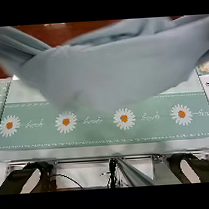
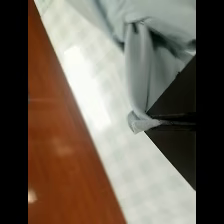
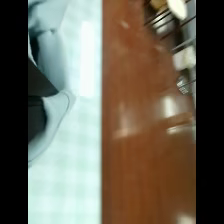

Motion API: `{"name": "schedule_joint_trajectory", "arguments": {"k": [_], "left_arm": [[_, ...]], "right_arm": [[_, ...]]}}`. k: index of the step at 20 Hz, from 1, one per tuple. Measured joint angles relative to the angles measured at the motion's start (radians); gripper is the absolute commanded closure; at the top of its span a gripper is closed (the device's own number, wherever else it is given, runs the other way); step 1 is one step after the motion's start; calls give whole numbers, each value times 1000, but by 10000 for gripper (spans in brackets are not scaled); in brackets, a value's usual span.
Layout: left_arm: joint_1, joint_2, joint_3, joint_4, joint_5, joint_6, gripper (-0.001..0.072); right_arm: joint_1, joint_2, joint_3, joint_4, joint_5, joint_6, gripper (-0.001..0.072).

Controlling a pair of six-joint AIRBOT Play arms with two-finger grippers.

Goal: Fold the shirts.

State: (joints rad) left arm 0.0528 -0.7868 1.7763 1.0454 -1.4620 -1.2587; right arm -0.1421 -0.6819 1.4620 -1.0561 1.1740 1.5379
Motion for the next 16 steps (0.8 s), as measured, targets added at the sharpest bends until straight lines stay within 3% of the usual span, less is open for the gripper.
{"name": "schedule_joint_trajectory", "arguments": {"k": [8,12,16], "left_arm": [[0,36,-115,-50,-113,-93,681],[0,93,-127,58,-141,-130,681],[0,179,-131,148,-143,-157,681]], "right_arm": [[-1,-12,10,-130,287,8,689],[-1,10,10,-349,355,0,690],[-1,51,11,-379,351,1,690]]}}
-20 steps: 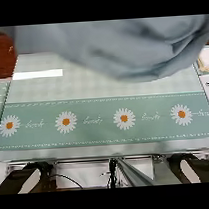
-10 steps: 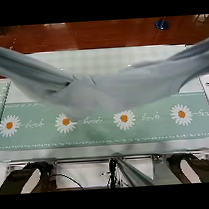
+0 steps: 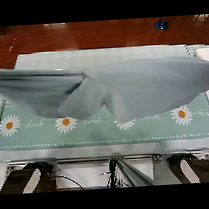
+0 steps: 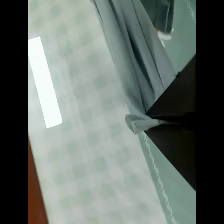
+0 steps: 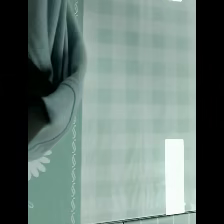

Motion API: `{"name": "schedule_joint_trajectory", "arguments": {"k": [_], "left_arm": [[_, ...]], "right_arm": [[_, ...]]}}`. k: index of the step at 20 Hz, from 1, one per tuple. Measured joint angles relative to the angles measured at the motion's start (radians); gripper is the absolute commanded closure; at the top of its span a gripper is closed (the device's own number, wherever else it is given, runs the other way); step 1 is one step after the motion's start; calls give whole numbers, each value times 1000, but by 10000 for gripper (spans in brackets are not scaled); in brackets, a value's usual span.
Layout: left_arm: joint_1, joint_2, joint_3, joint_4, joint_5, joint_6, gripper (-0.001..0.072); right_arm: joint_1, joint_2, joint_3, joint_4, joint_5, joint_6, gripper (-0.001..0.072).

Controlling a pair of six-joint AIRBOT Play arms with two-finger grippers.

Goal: Fold the shirts.

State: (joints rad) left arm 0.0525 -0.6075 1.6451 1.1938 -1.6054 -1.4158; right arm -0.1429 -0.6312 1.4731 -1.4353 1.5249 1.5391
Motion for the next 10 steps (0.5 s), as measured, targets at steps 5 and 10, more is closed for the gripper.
{"name": "schedule_joint_trajectory", "arguments": {"k": [5,10], "left_arm": [[3,74,-19,50,-13,-42,680],[5,85,-277,12,-19,-91,680]], "right_arm": [[0,27,0,24,-37,41,690],[7,-122,-55,72,105,28,690]]}}
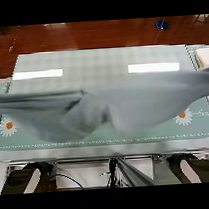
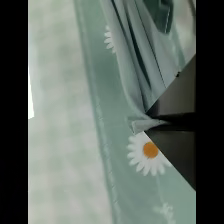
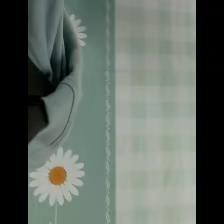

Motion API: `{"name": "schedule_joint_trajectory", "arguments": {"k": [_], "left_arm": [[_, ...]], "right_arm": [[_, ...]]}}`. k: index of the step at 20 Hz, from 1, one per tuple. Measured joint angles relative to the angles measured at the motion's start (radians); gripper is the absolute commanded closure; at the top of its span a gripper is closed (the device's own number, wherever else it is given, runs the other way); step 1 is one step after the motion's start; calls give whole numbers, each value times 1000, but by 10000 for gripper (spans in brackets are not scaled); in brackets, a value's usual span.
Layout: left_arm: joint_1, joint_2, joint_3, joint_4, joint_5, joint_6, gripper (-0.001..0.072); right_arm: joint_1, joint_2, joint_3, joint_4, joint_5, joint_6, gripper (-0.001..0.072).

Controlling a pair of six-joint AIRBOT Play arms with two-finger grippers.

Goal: Fold the shirts.

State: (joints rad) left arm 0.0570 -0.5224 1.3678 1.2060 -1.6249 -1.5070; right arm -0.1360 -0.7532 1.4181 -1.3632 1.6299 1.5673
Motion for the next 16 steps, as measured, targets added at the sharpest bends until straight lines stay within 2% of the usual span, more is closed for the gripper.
{"name": "schedule_joint_trajectory", "arguments": {"k": [2,7,11,14,15,16], "left_arm": [[-1,1,-184,-35,79,-7,679],[-3,-43,-570,-116,397,-3,678],[-3,-155,-686,-204,604,45,677],[-3,-256,-713,-240,715,72,677],[-5,-290,-717,-250,739,78,677],[-9,-323,-721,-255,755,81,677]], "right_arm": [[32,-88,-56,36,-10,-13,690],[168,-364,-173,29,-146,-42,689],[233,-555,-198,27,-272,-56,688],[248,-625,-204,29,-382,-32,688],[251,-638,-205,29,-423,-22,654],[253,-647,-206,29,-454,-12,530]]}}
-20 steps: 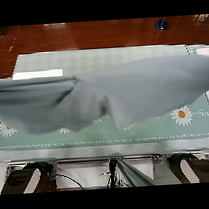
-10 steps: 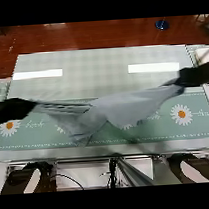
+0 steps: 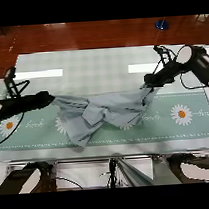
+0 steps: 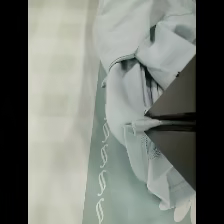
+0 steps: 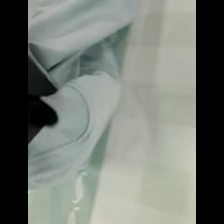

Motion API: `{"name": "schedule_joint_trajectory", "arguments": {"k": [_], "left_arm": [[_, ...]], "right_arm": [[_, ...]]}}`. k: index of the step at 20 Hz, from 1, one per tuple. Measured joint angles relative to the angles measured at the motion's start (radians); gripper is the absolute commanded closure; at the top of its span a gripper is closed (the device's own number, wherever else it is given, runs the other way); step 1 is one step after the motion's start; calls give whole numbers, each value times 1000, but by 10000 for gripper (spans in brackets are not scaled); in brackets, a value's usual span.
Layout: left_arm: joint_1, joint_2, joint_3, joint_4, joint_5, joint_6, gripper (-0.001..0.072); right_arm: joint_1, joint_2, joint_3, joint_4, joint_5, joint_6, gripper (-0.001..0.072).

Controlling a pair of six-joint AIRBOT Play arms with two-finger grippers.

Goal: Fold the shirts.

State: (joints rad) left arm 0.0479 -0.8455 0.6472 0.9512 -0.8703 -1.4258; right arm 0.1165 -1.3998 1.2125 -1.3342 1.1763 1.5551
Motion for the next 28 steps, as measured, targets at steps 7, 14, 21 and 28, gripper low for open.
{"name": "schedule_joint_trajectory", "arguments": {"k": [7,14,21,28], "left_arm": [[-98,-145,-8,-17,42,59,676],[-132,-168,-8,-17,48,80,676],[-135,-170,-8,-17,47,83,676],[-135,-170,-8,-17,48,83,676]], "right_arm": [[4,20,-1,51,25,-142,207],[13,132,-5,72,202,-237,166],[157,69,-64,227,127,-280,166],[338,-119,-80,364,39,-300,111]]}}
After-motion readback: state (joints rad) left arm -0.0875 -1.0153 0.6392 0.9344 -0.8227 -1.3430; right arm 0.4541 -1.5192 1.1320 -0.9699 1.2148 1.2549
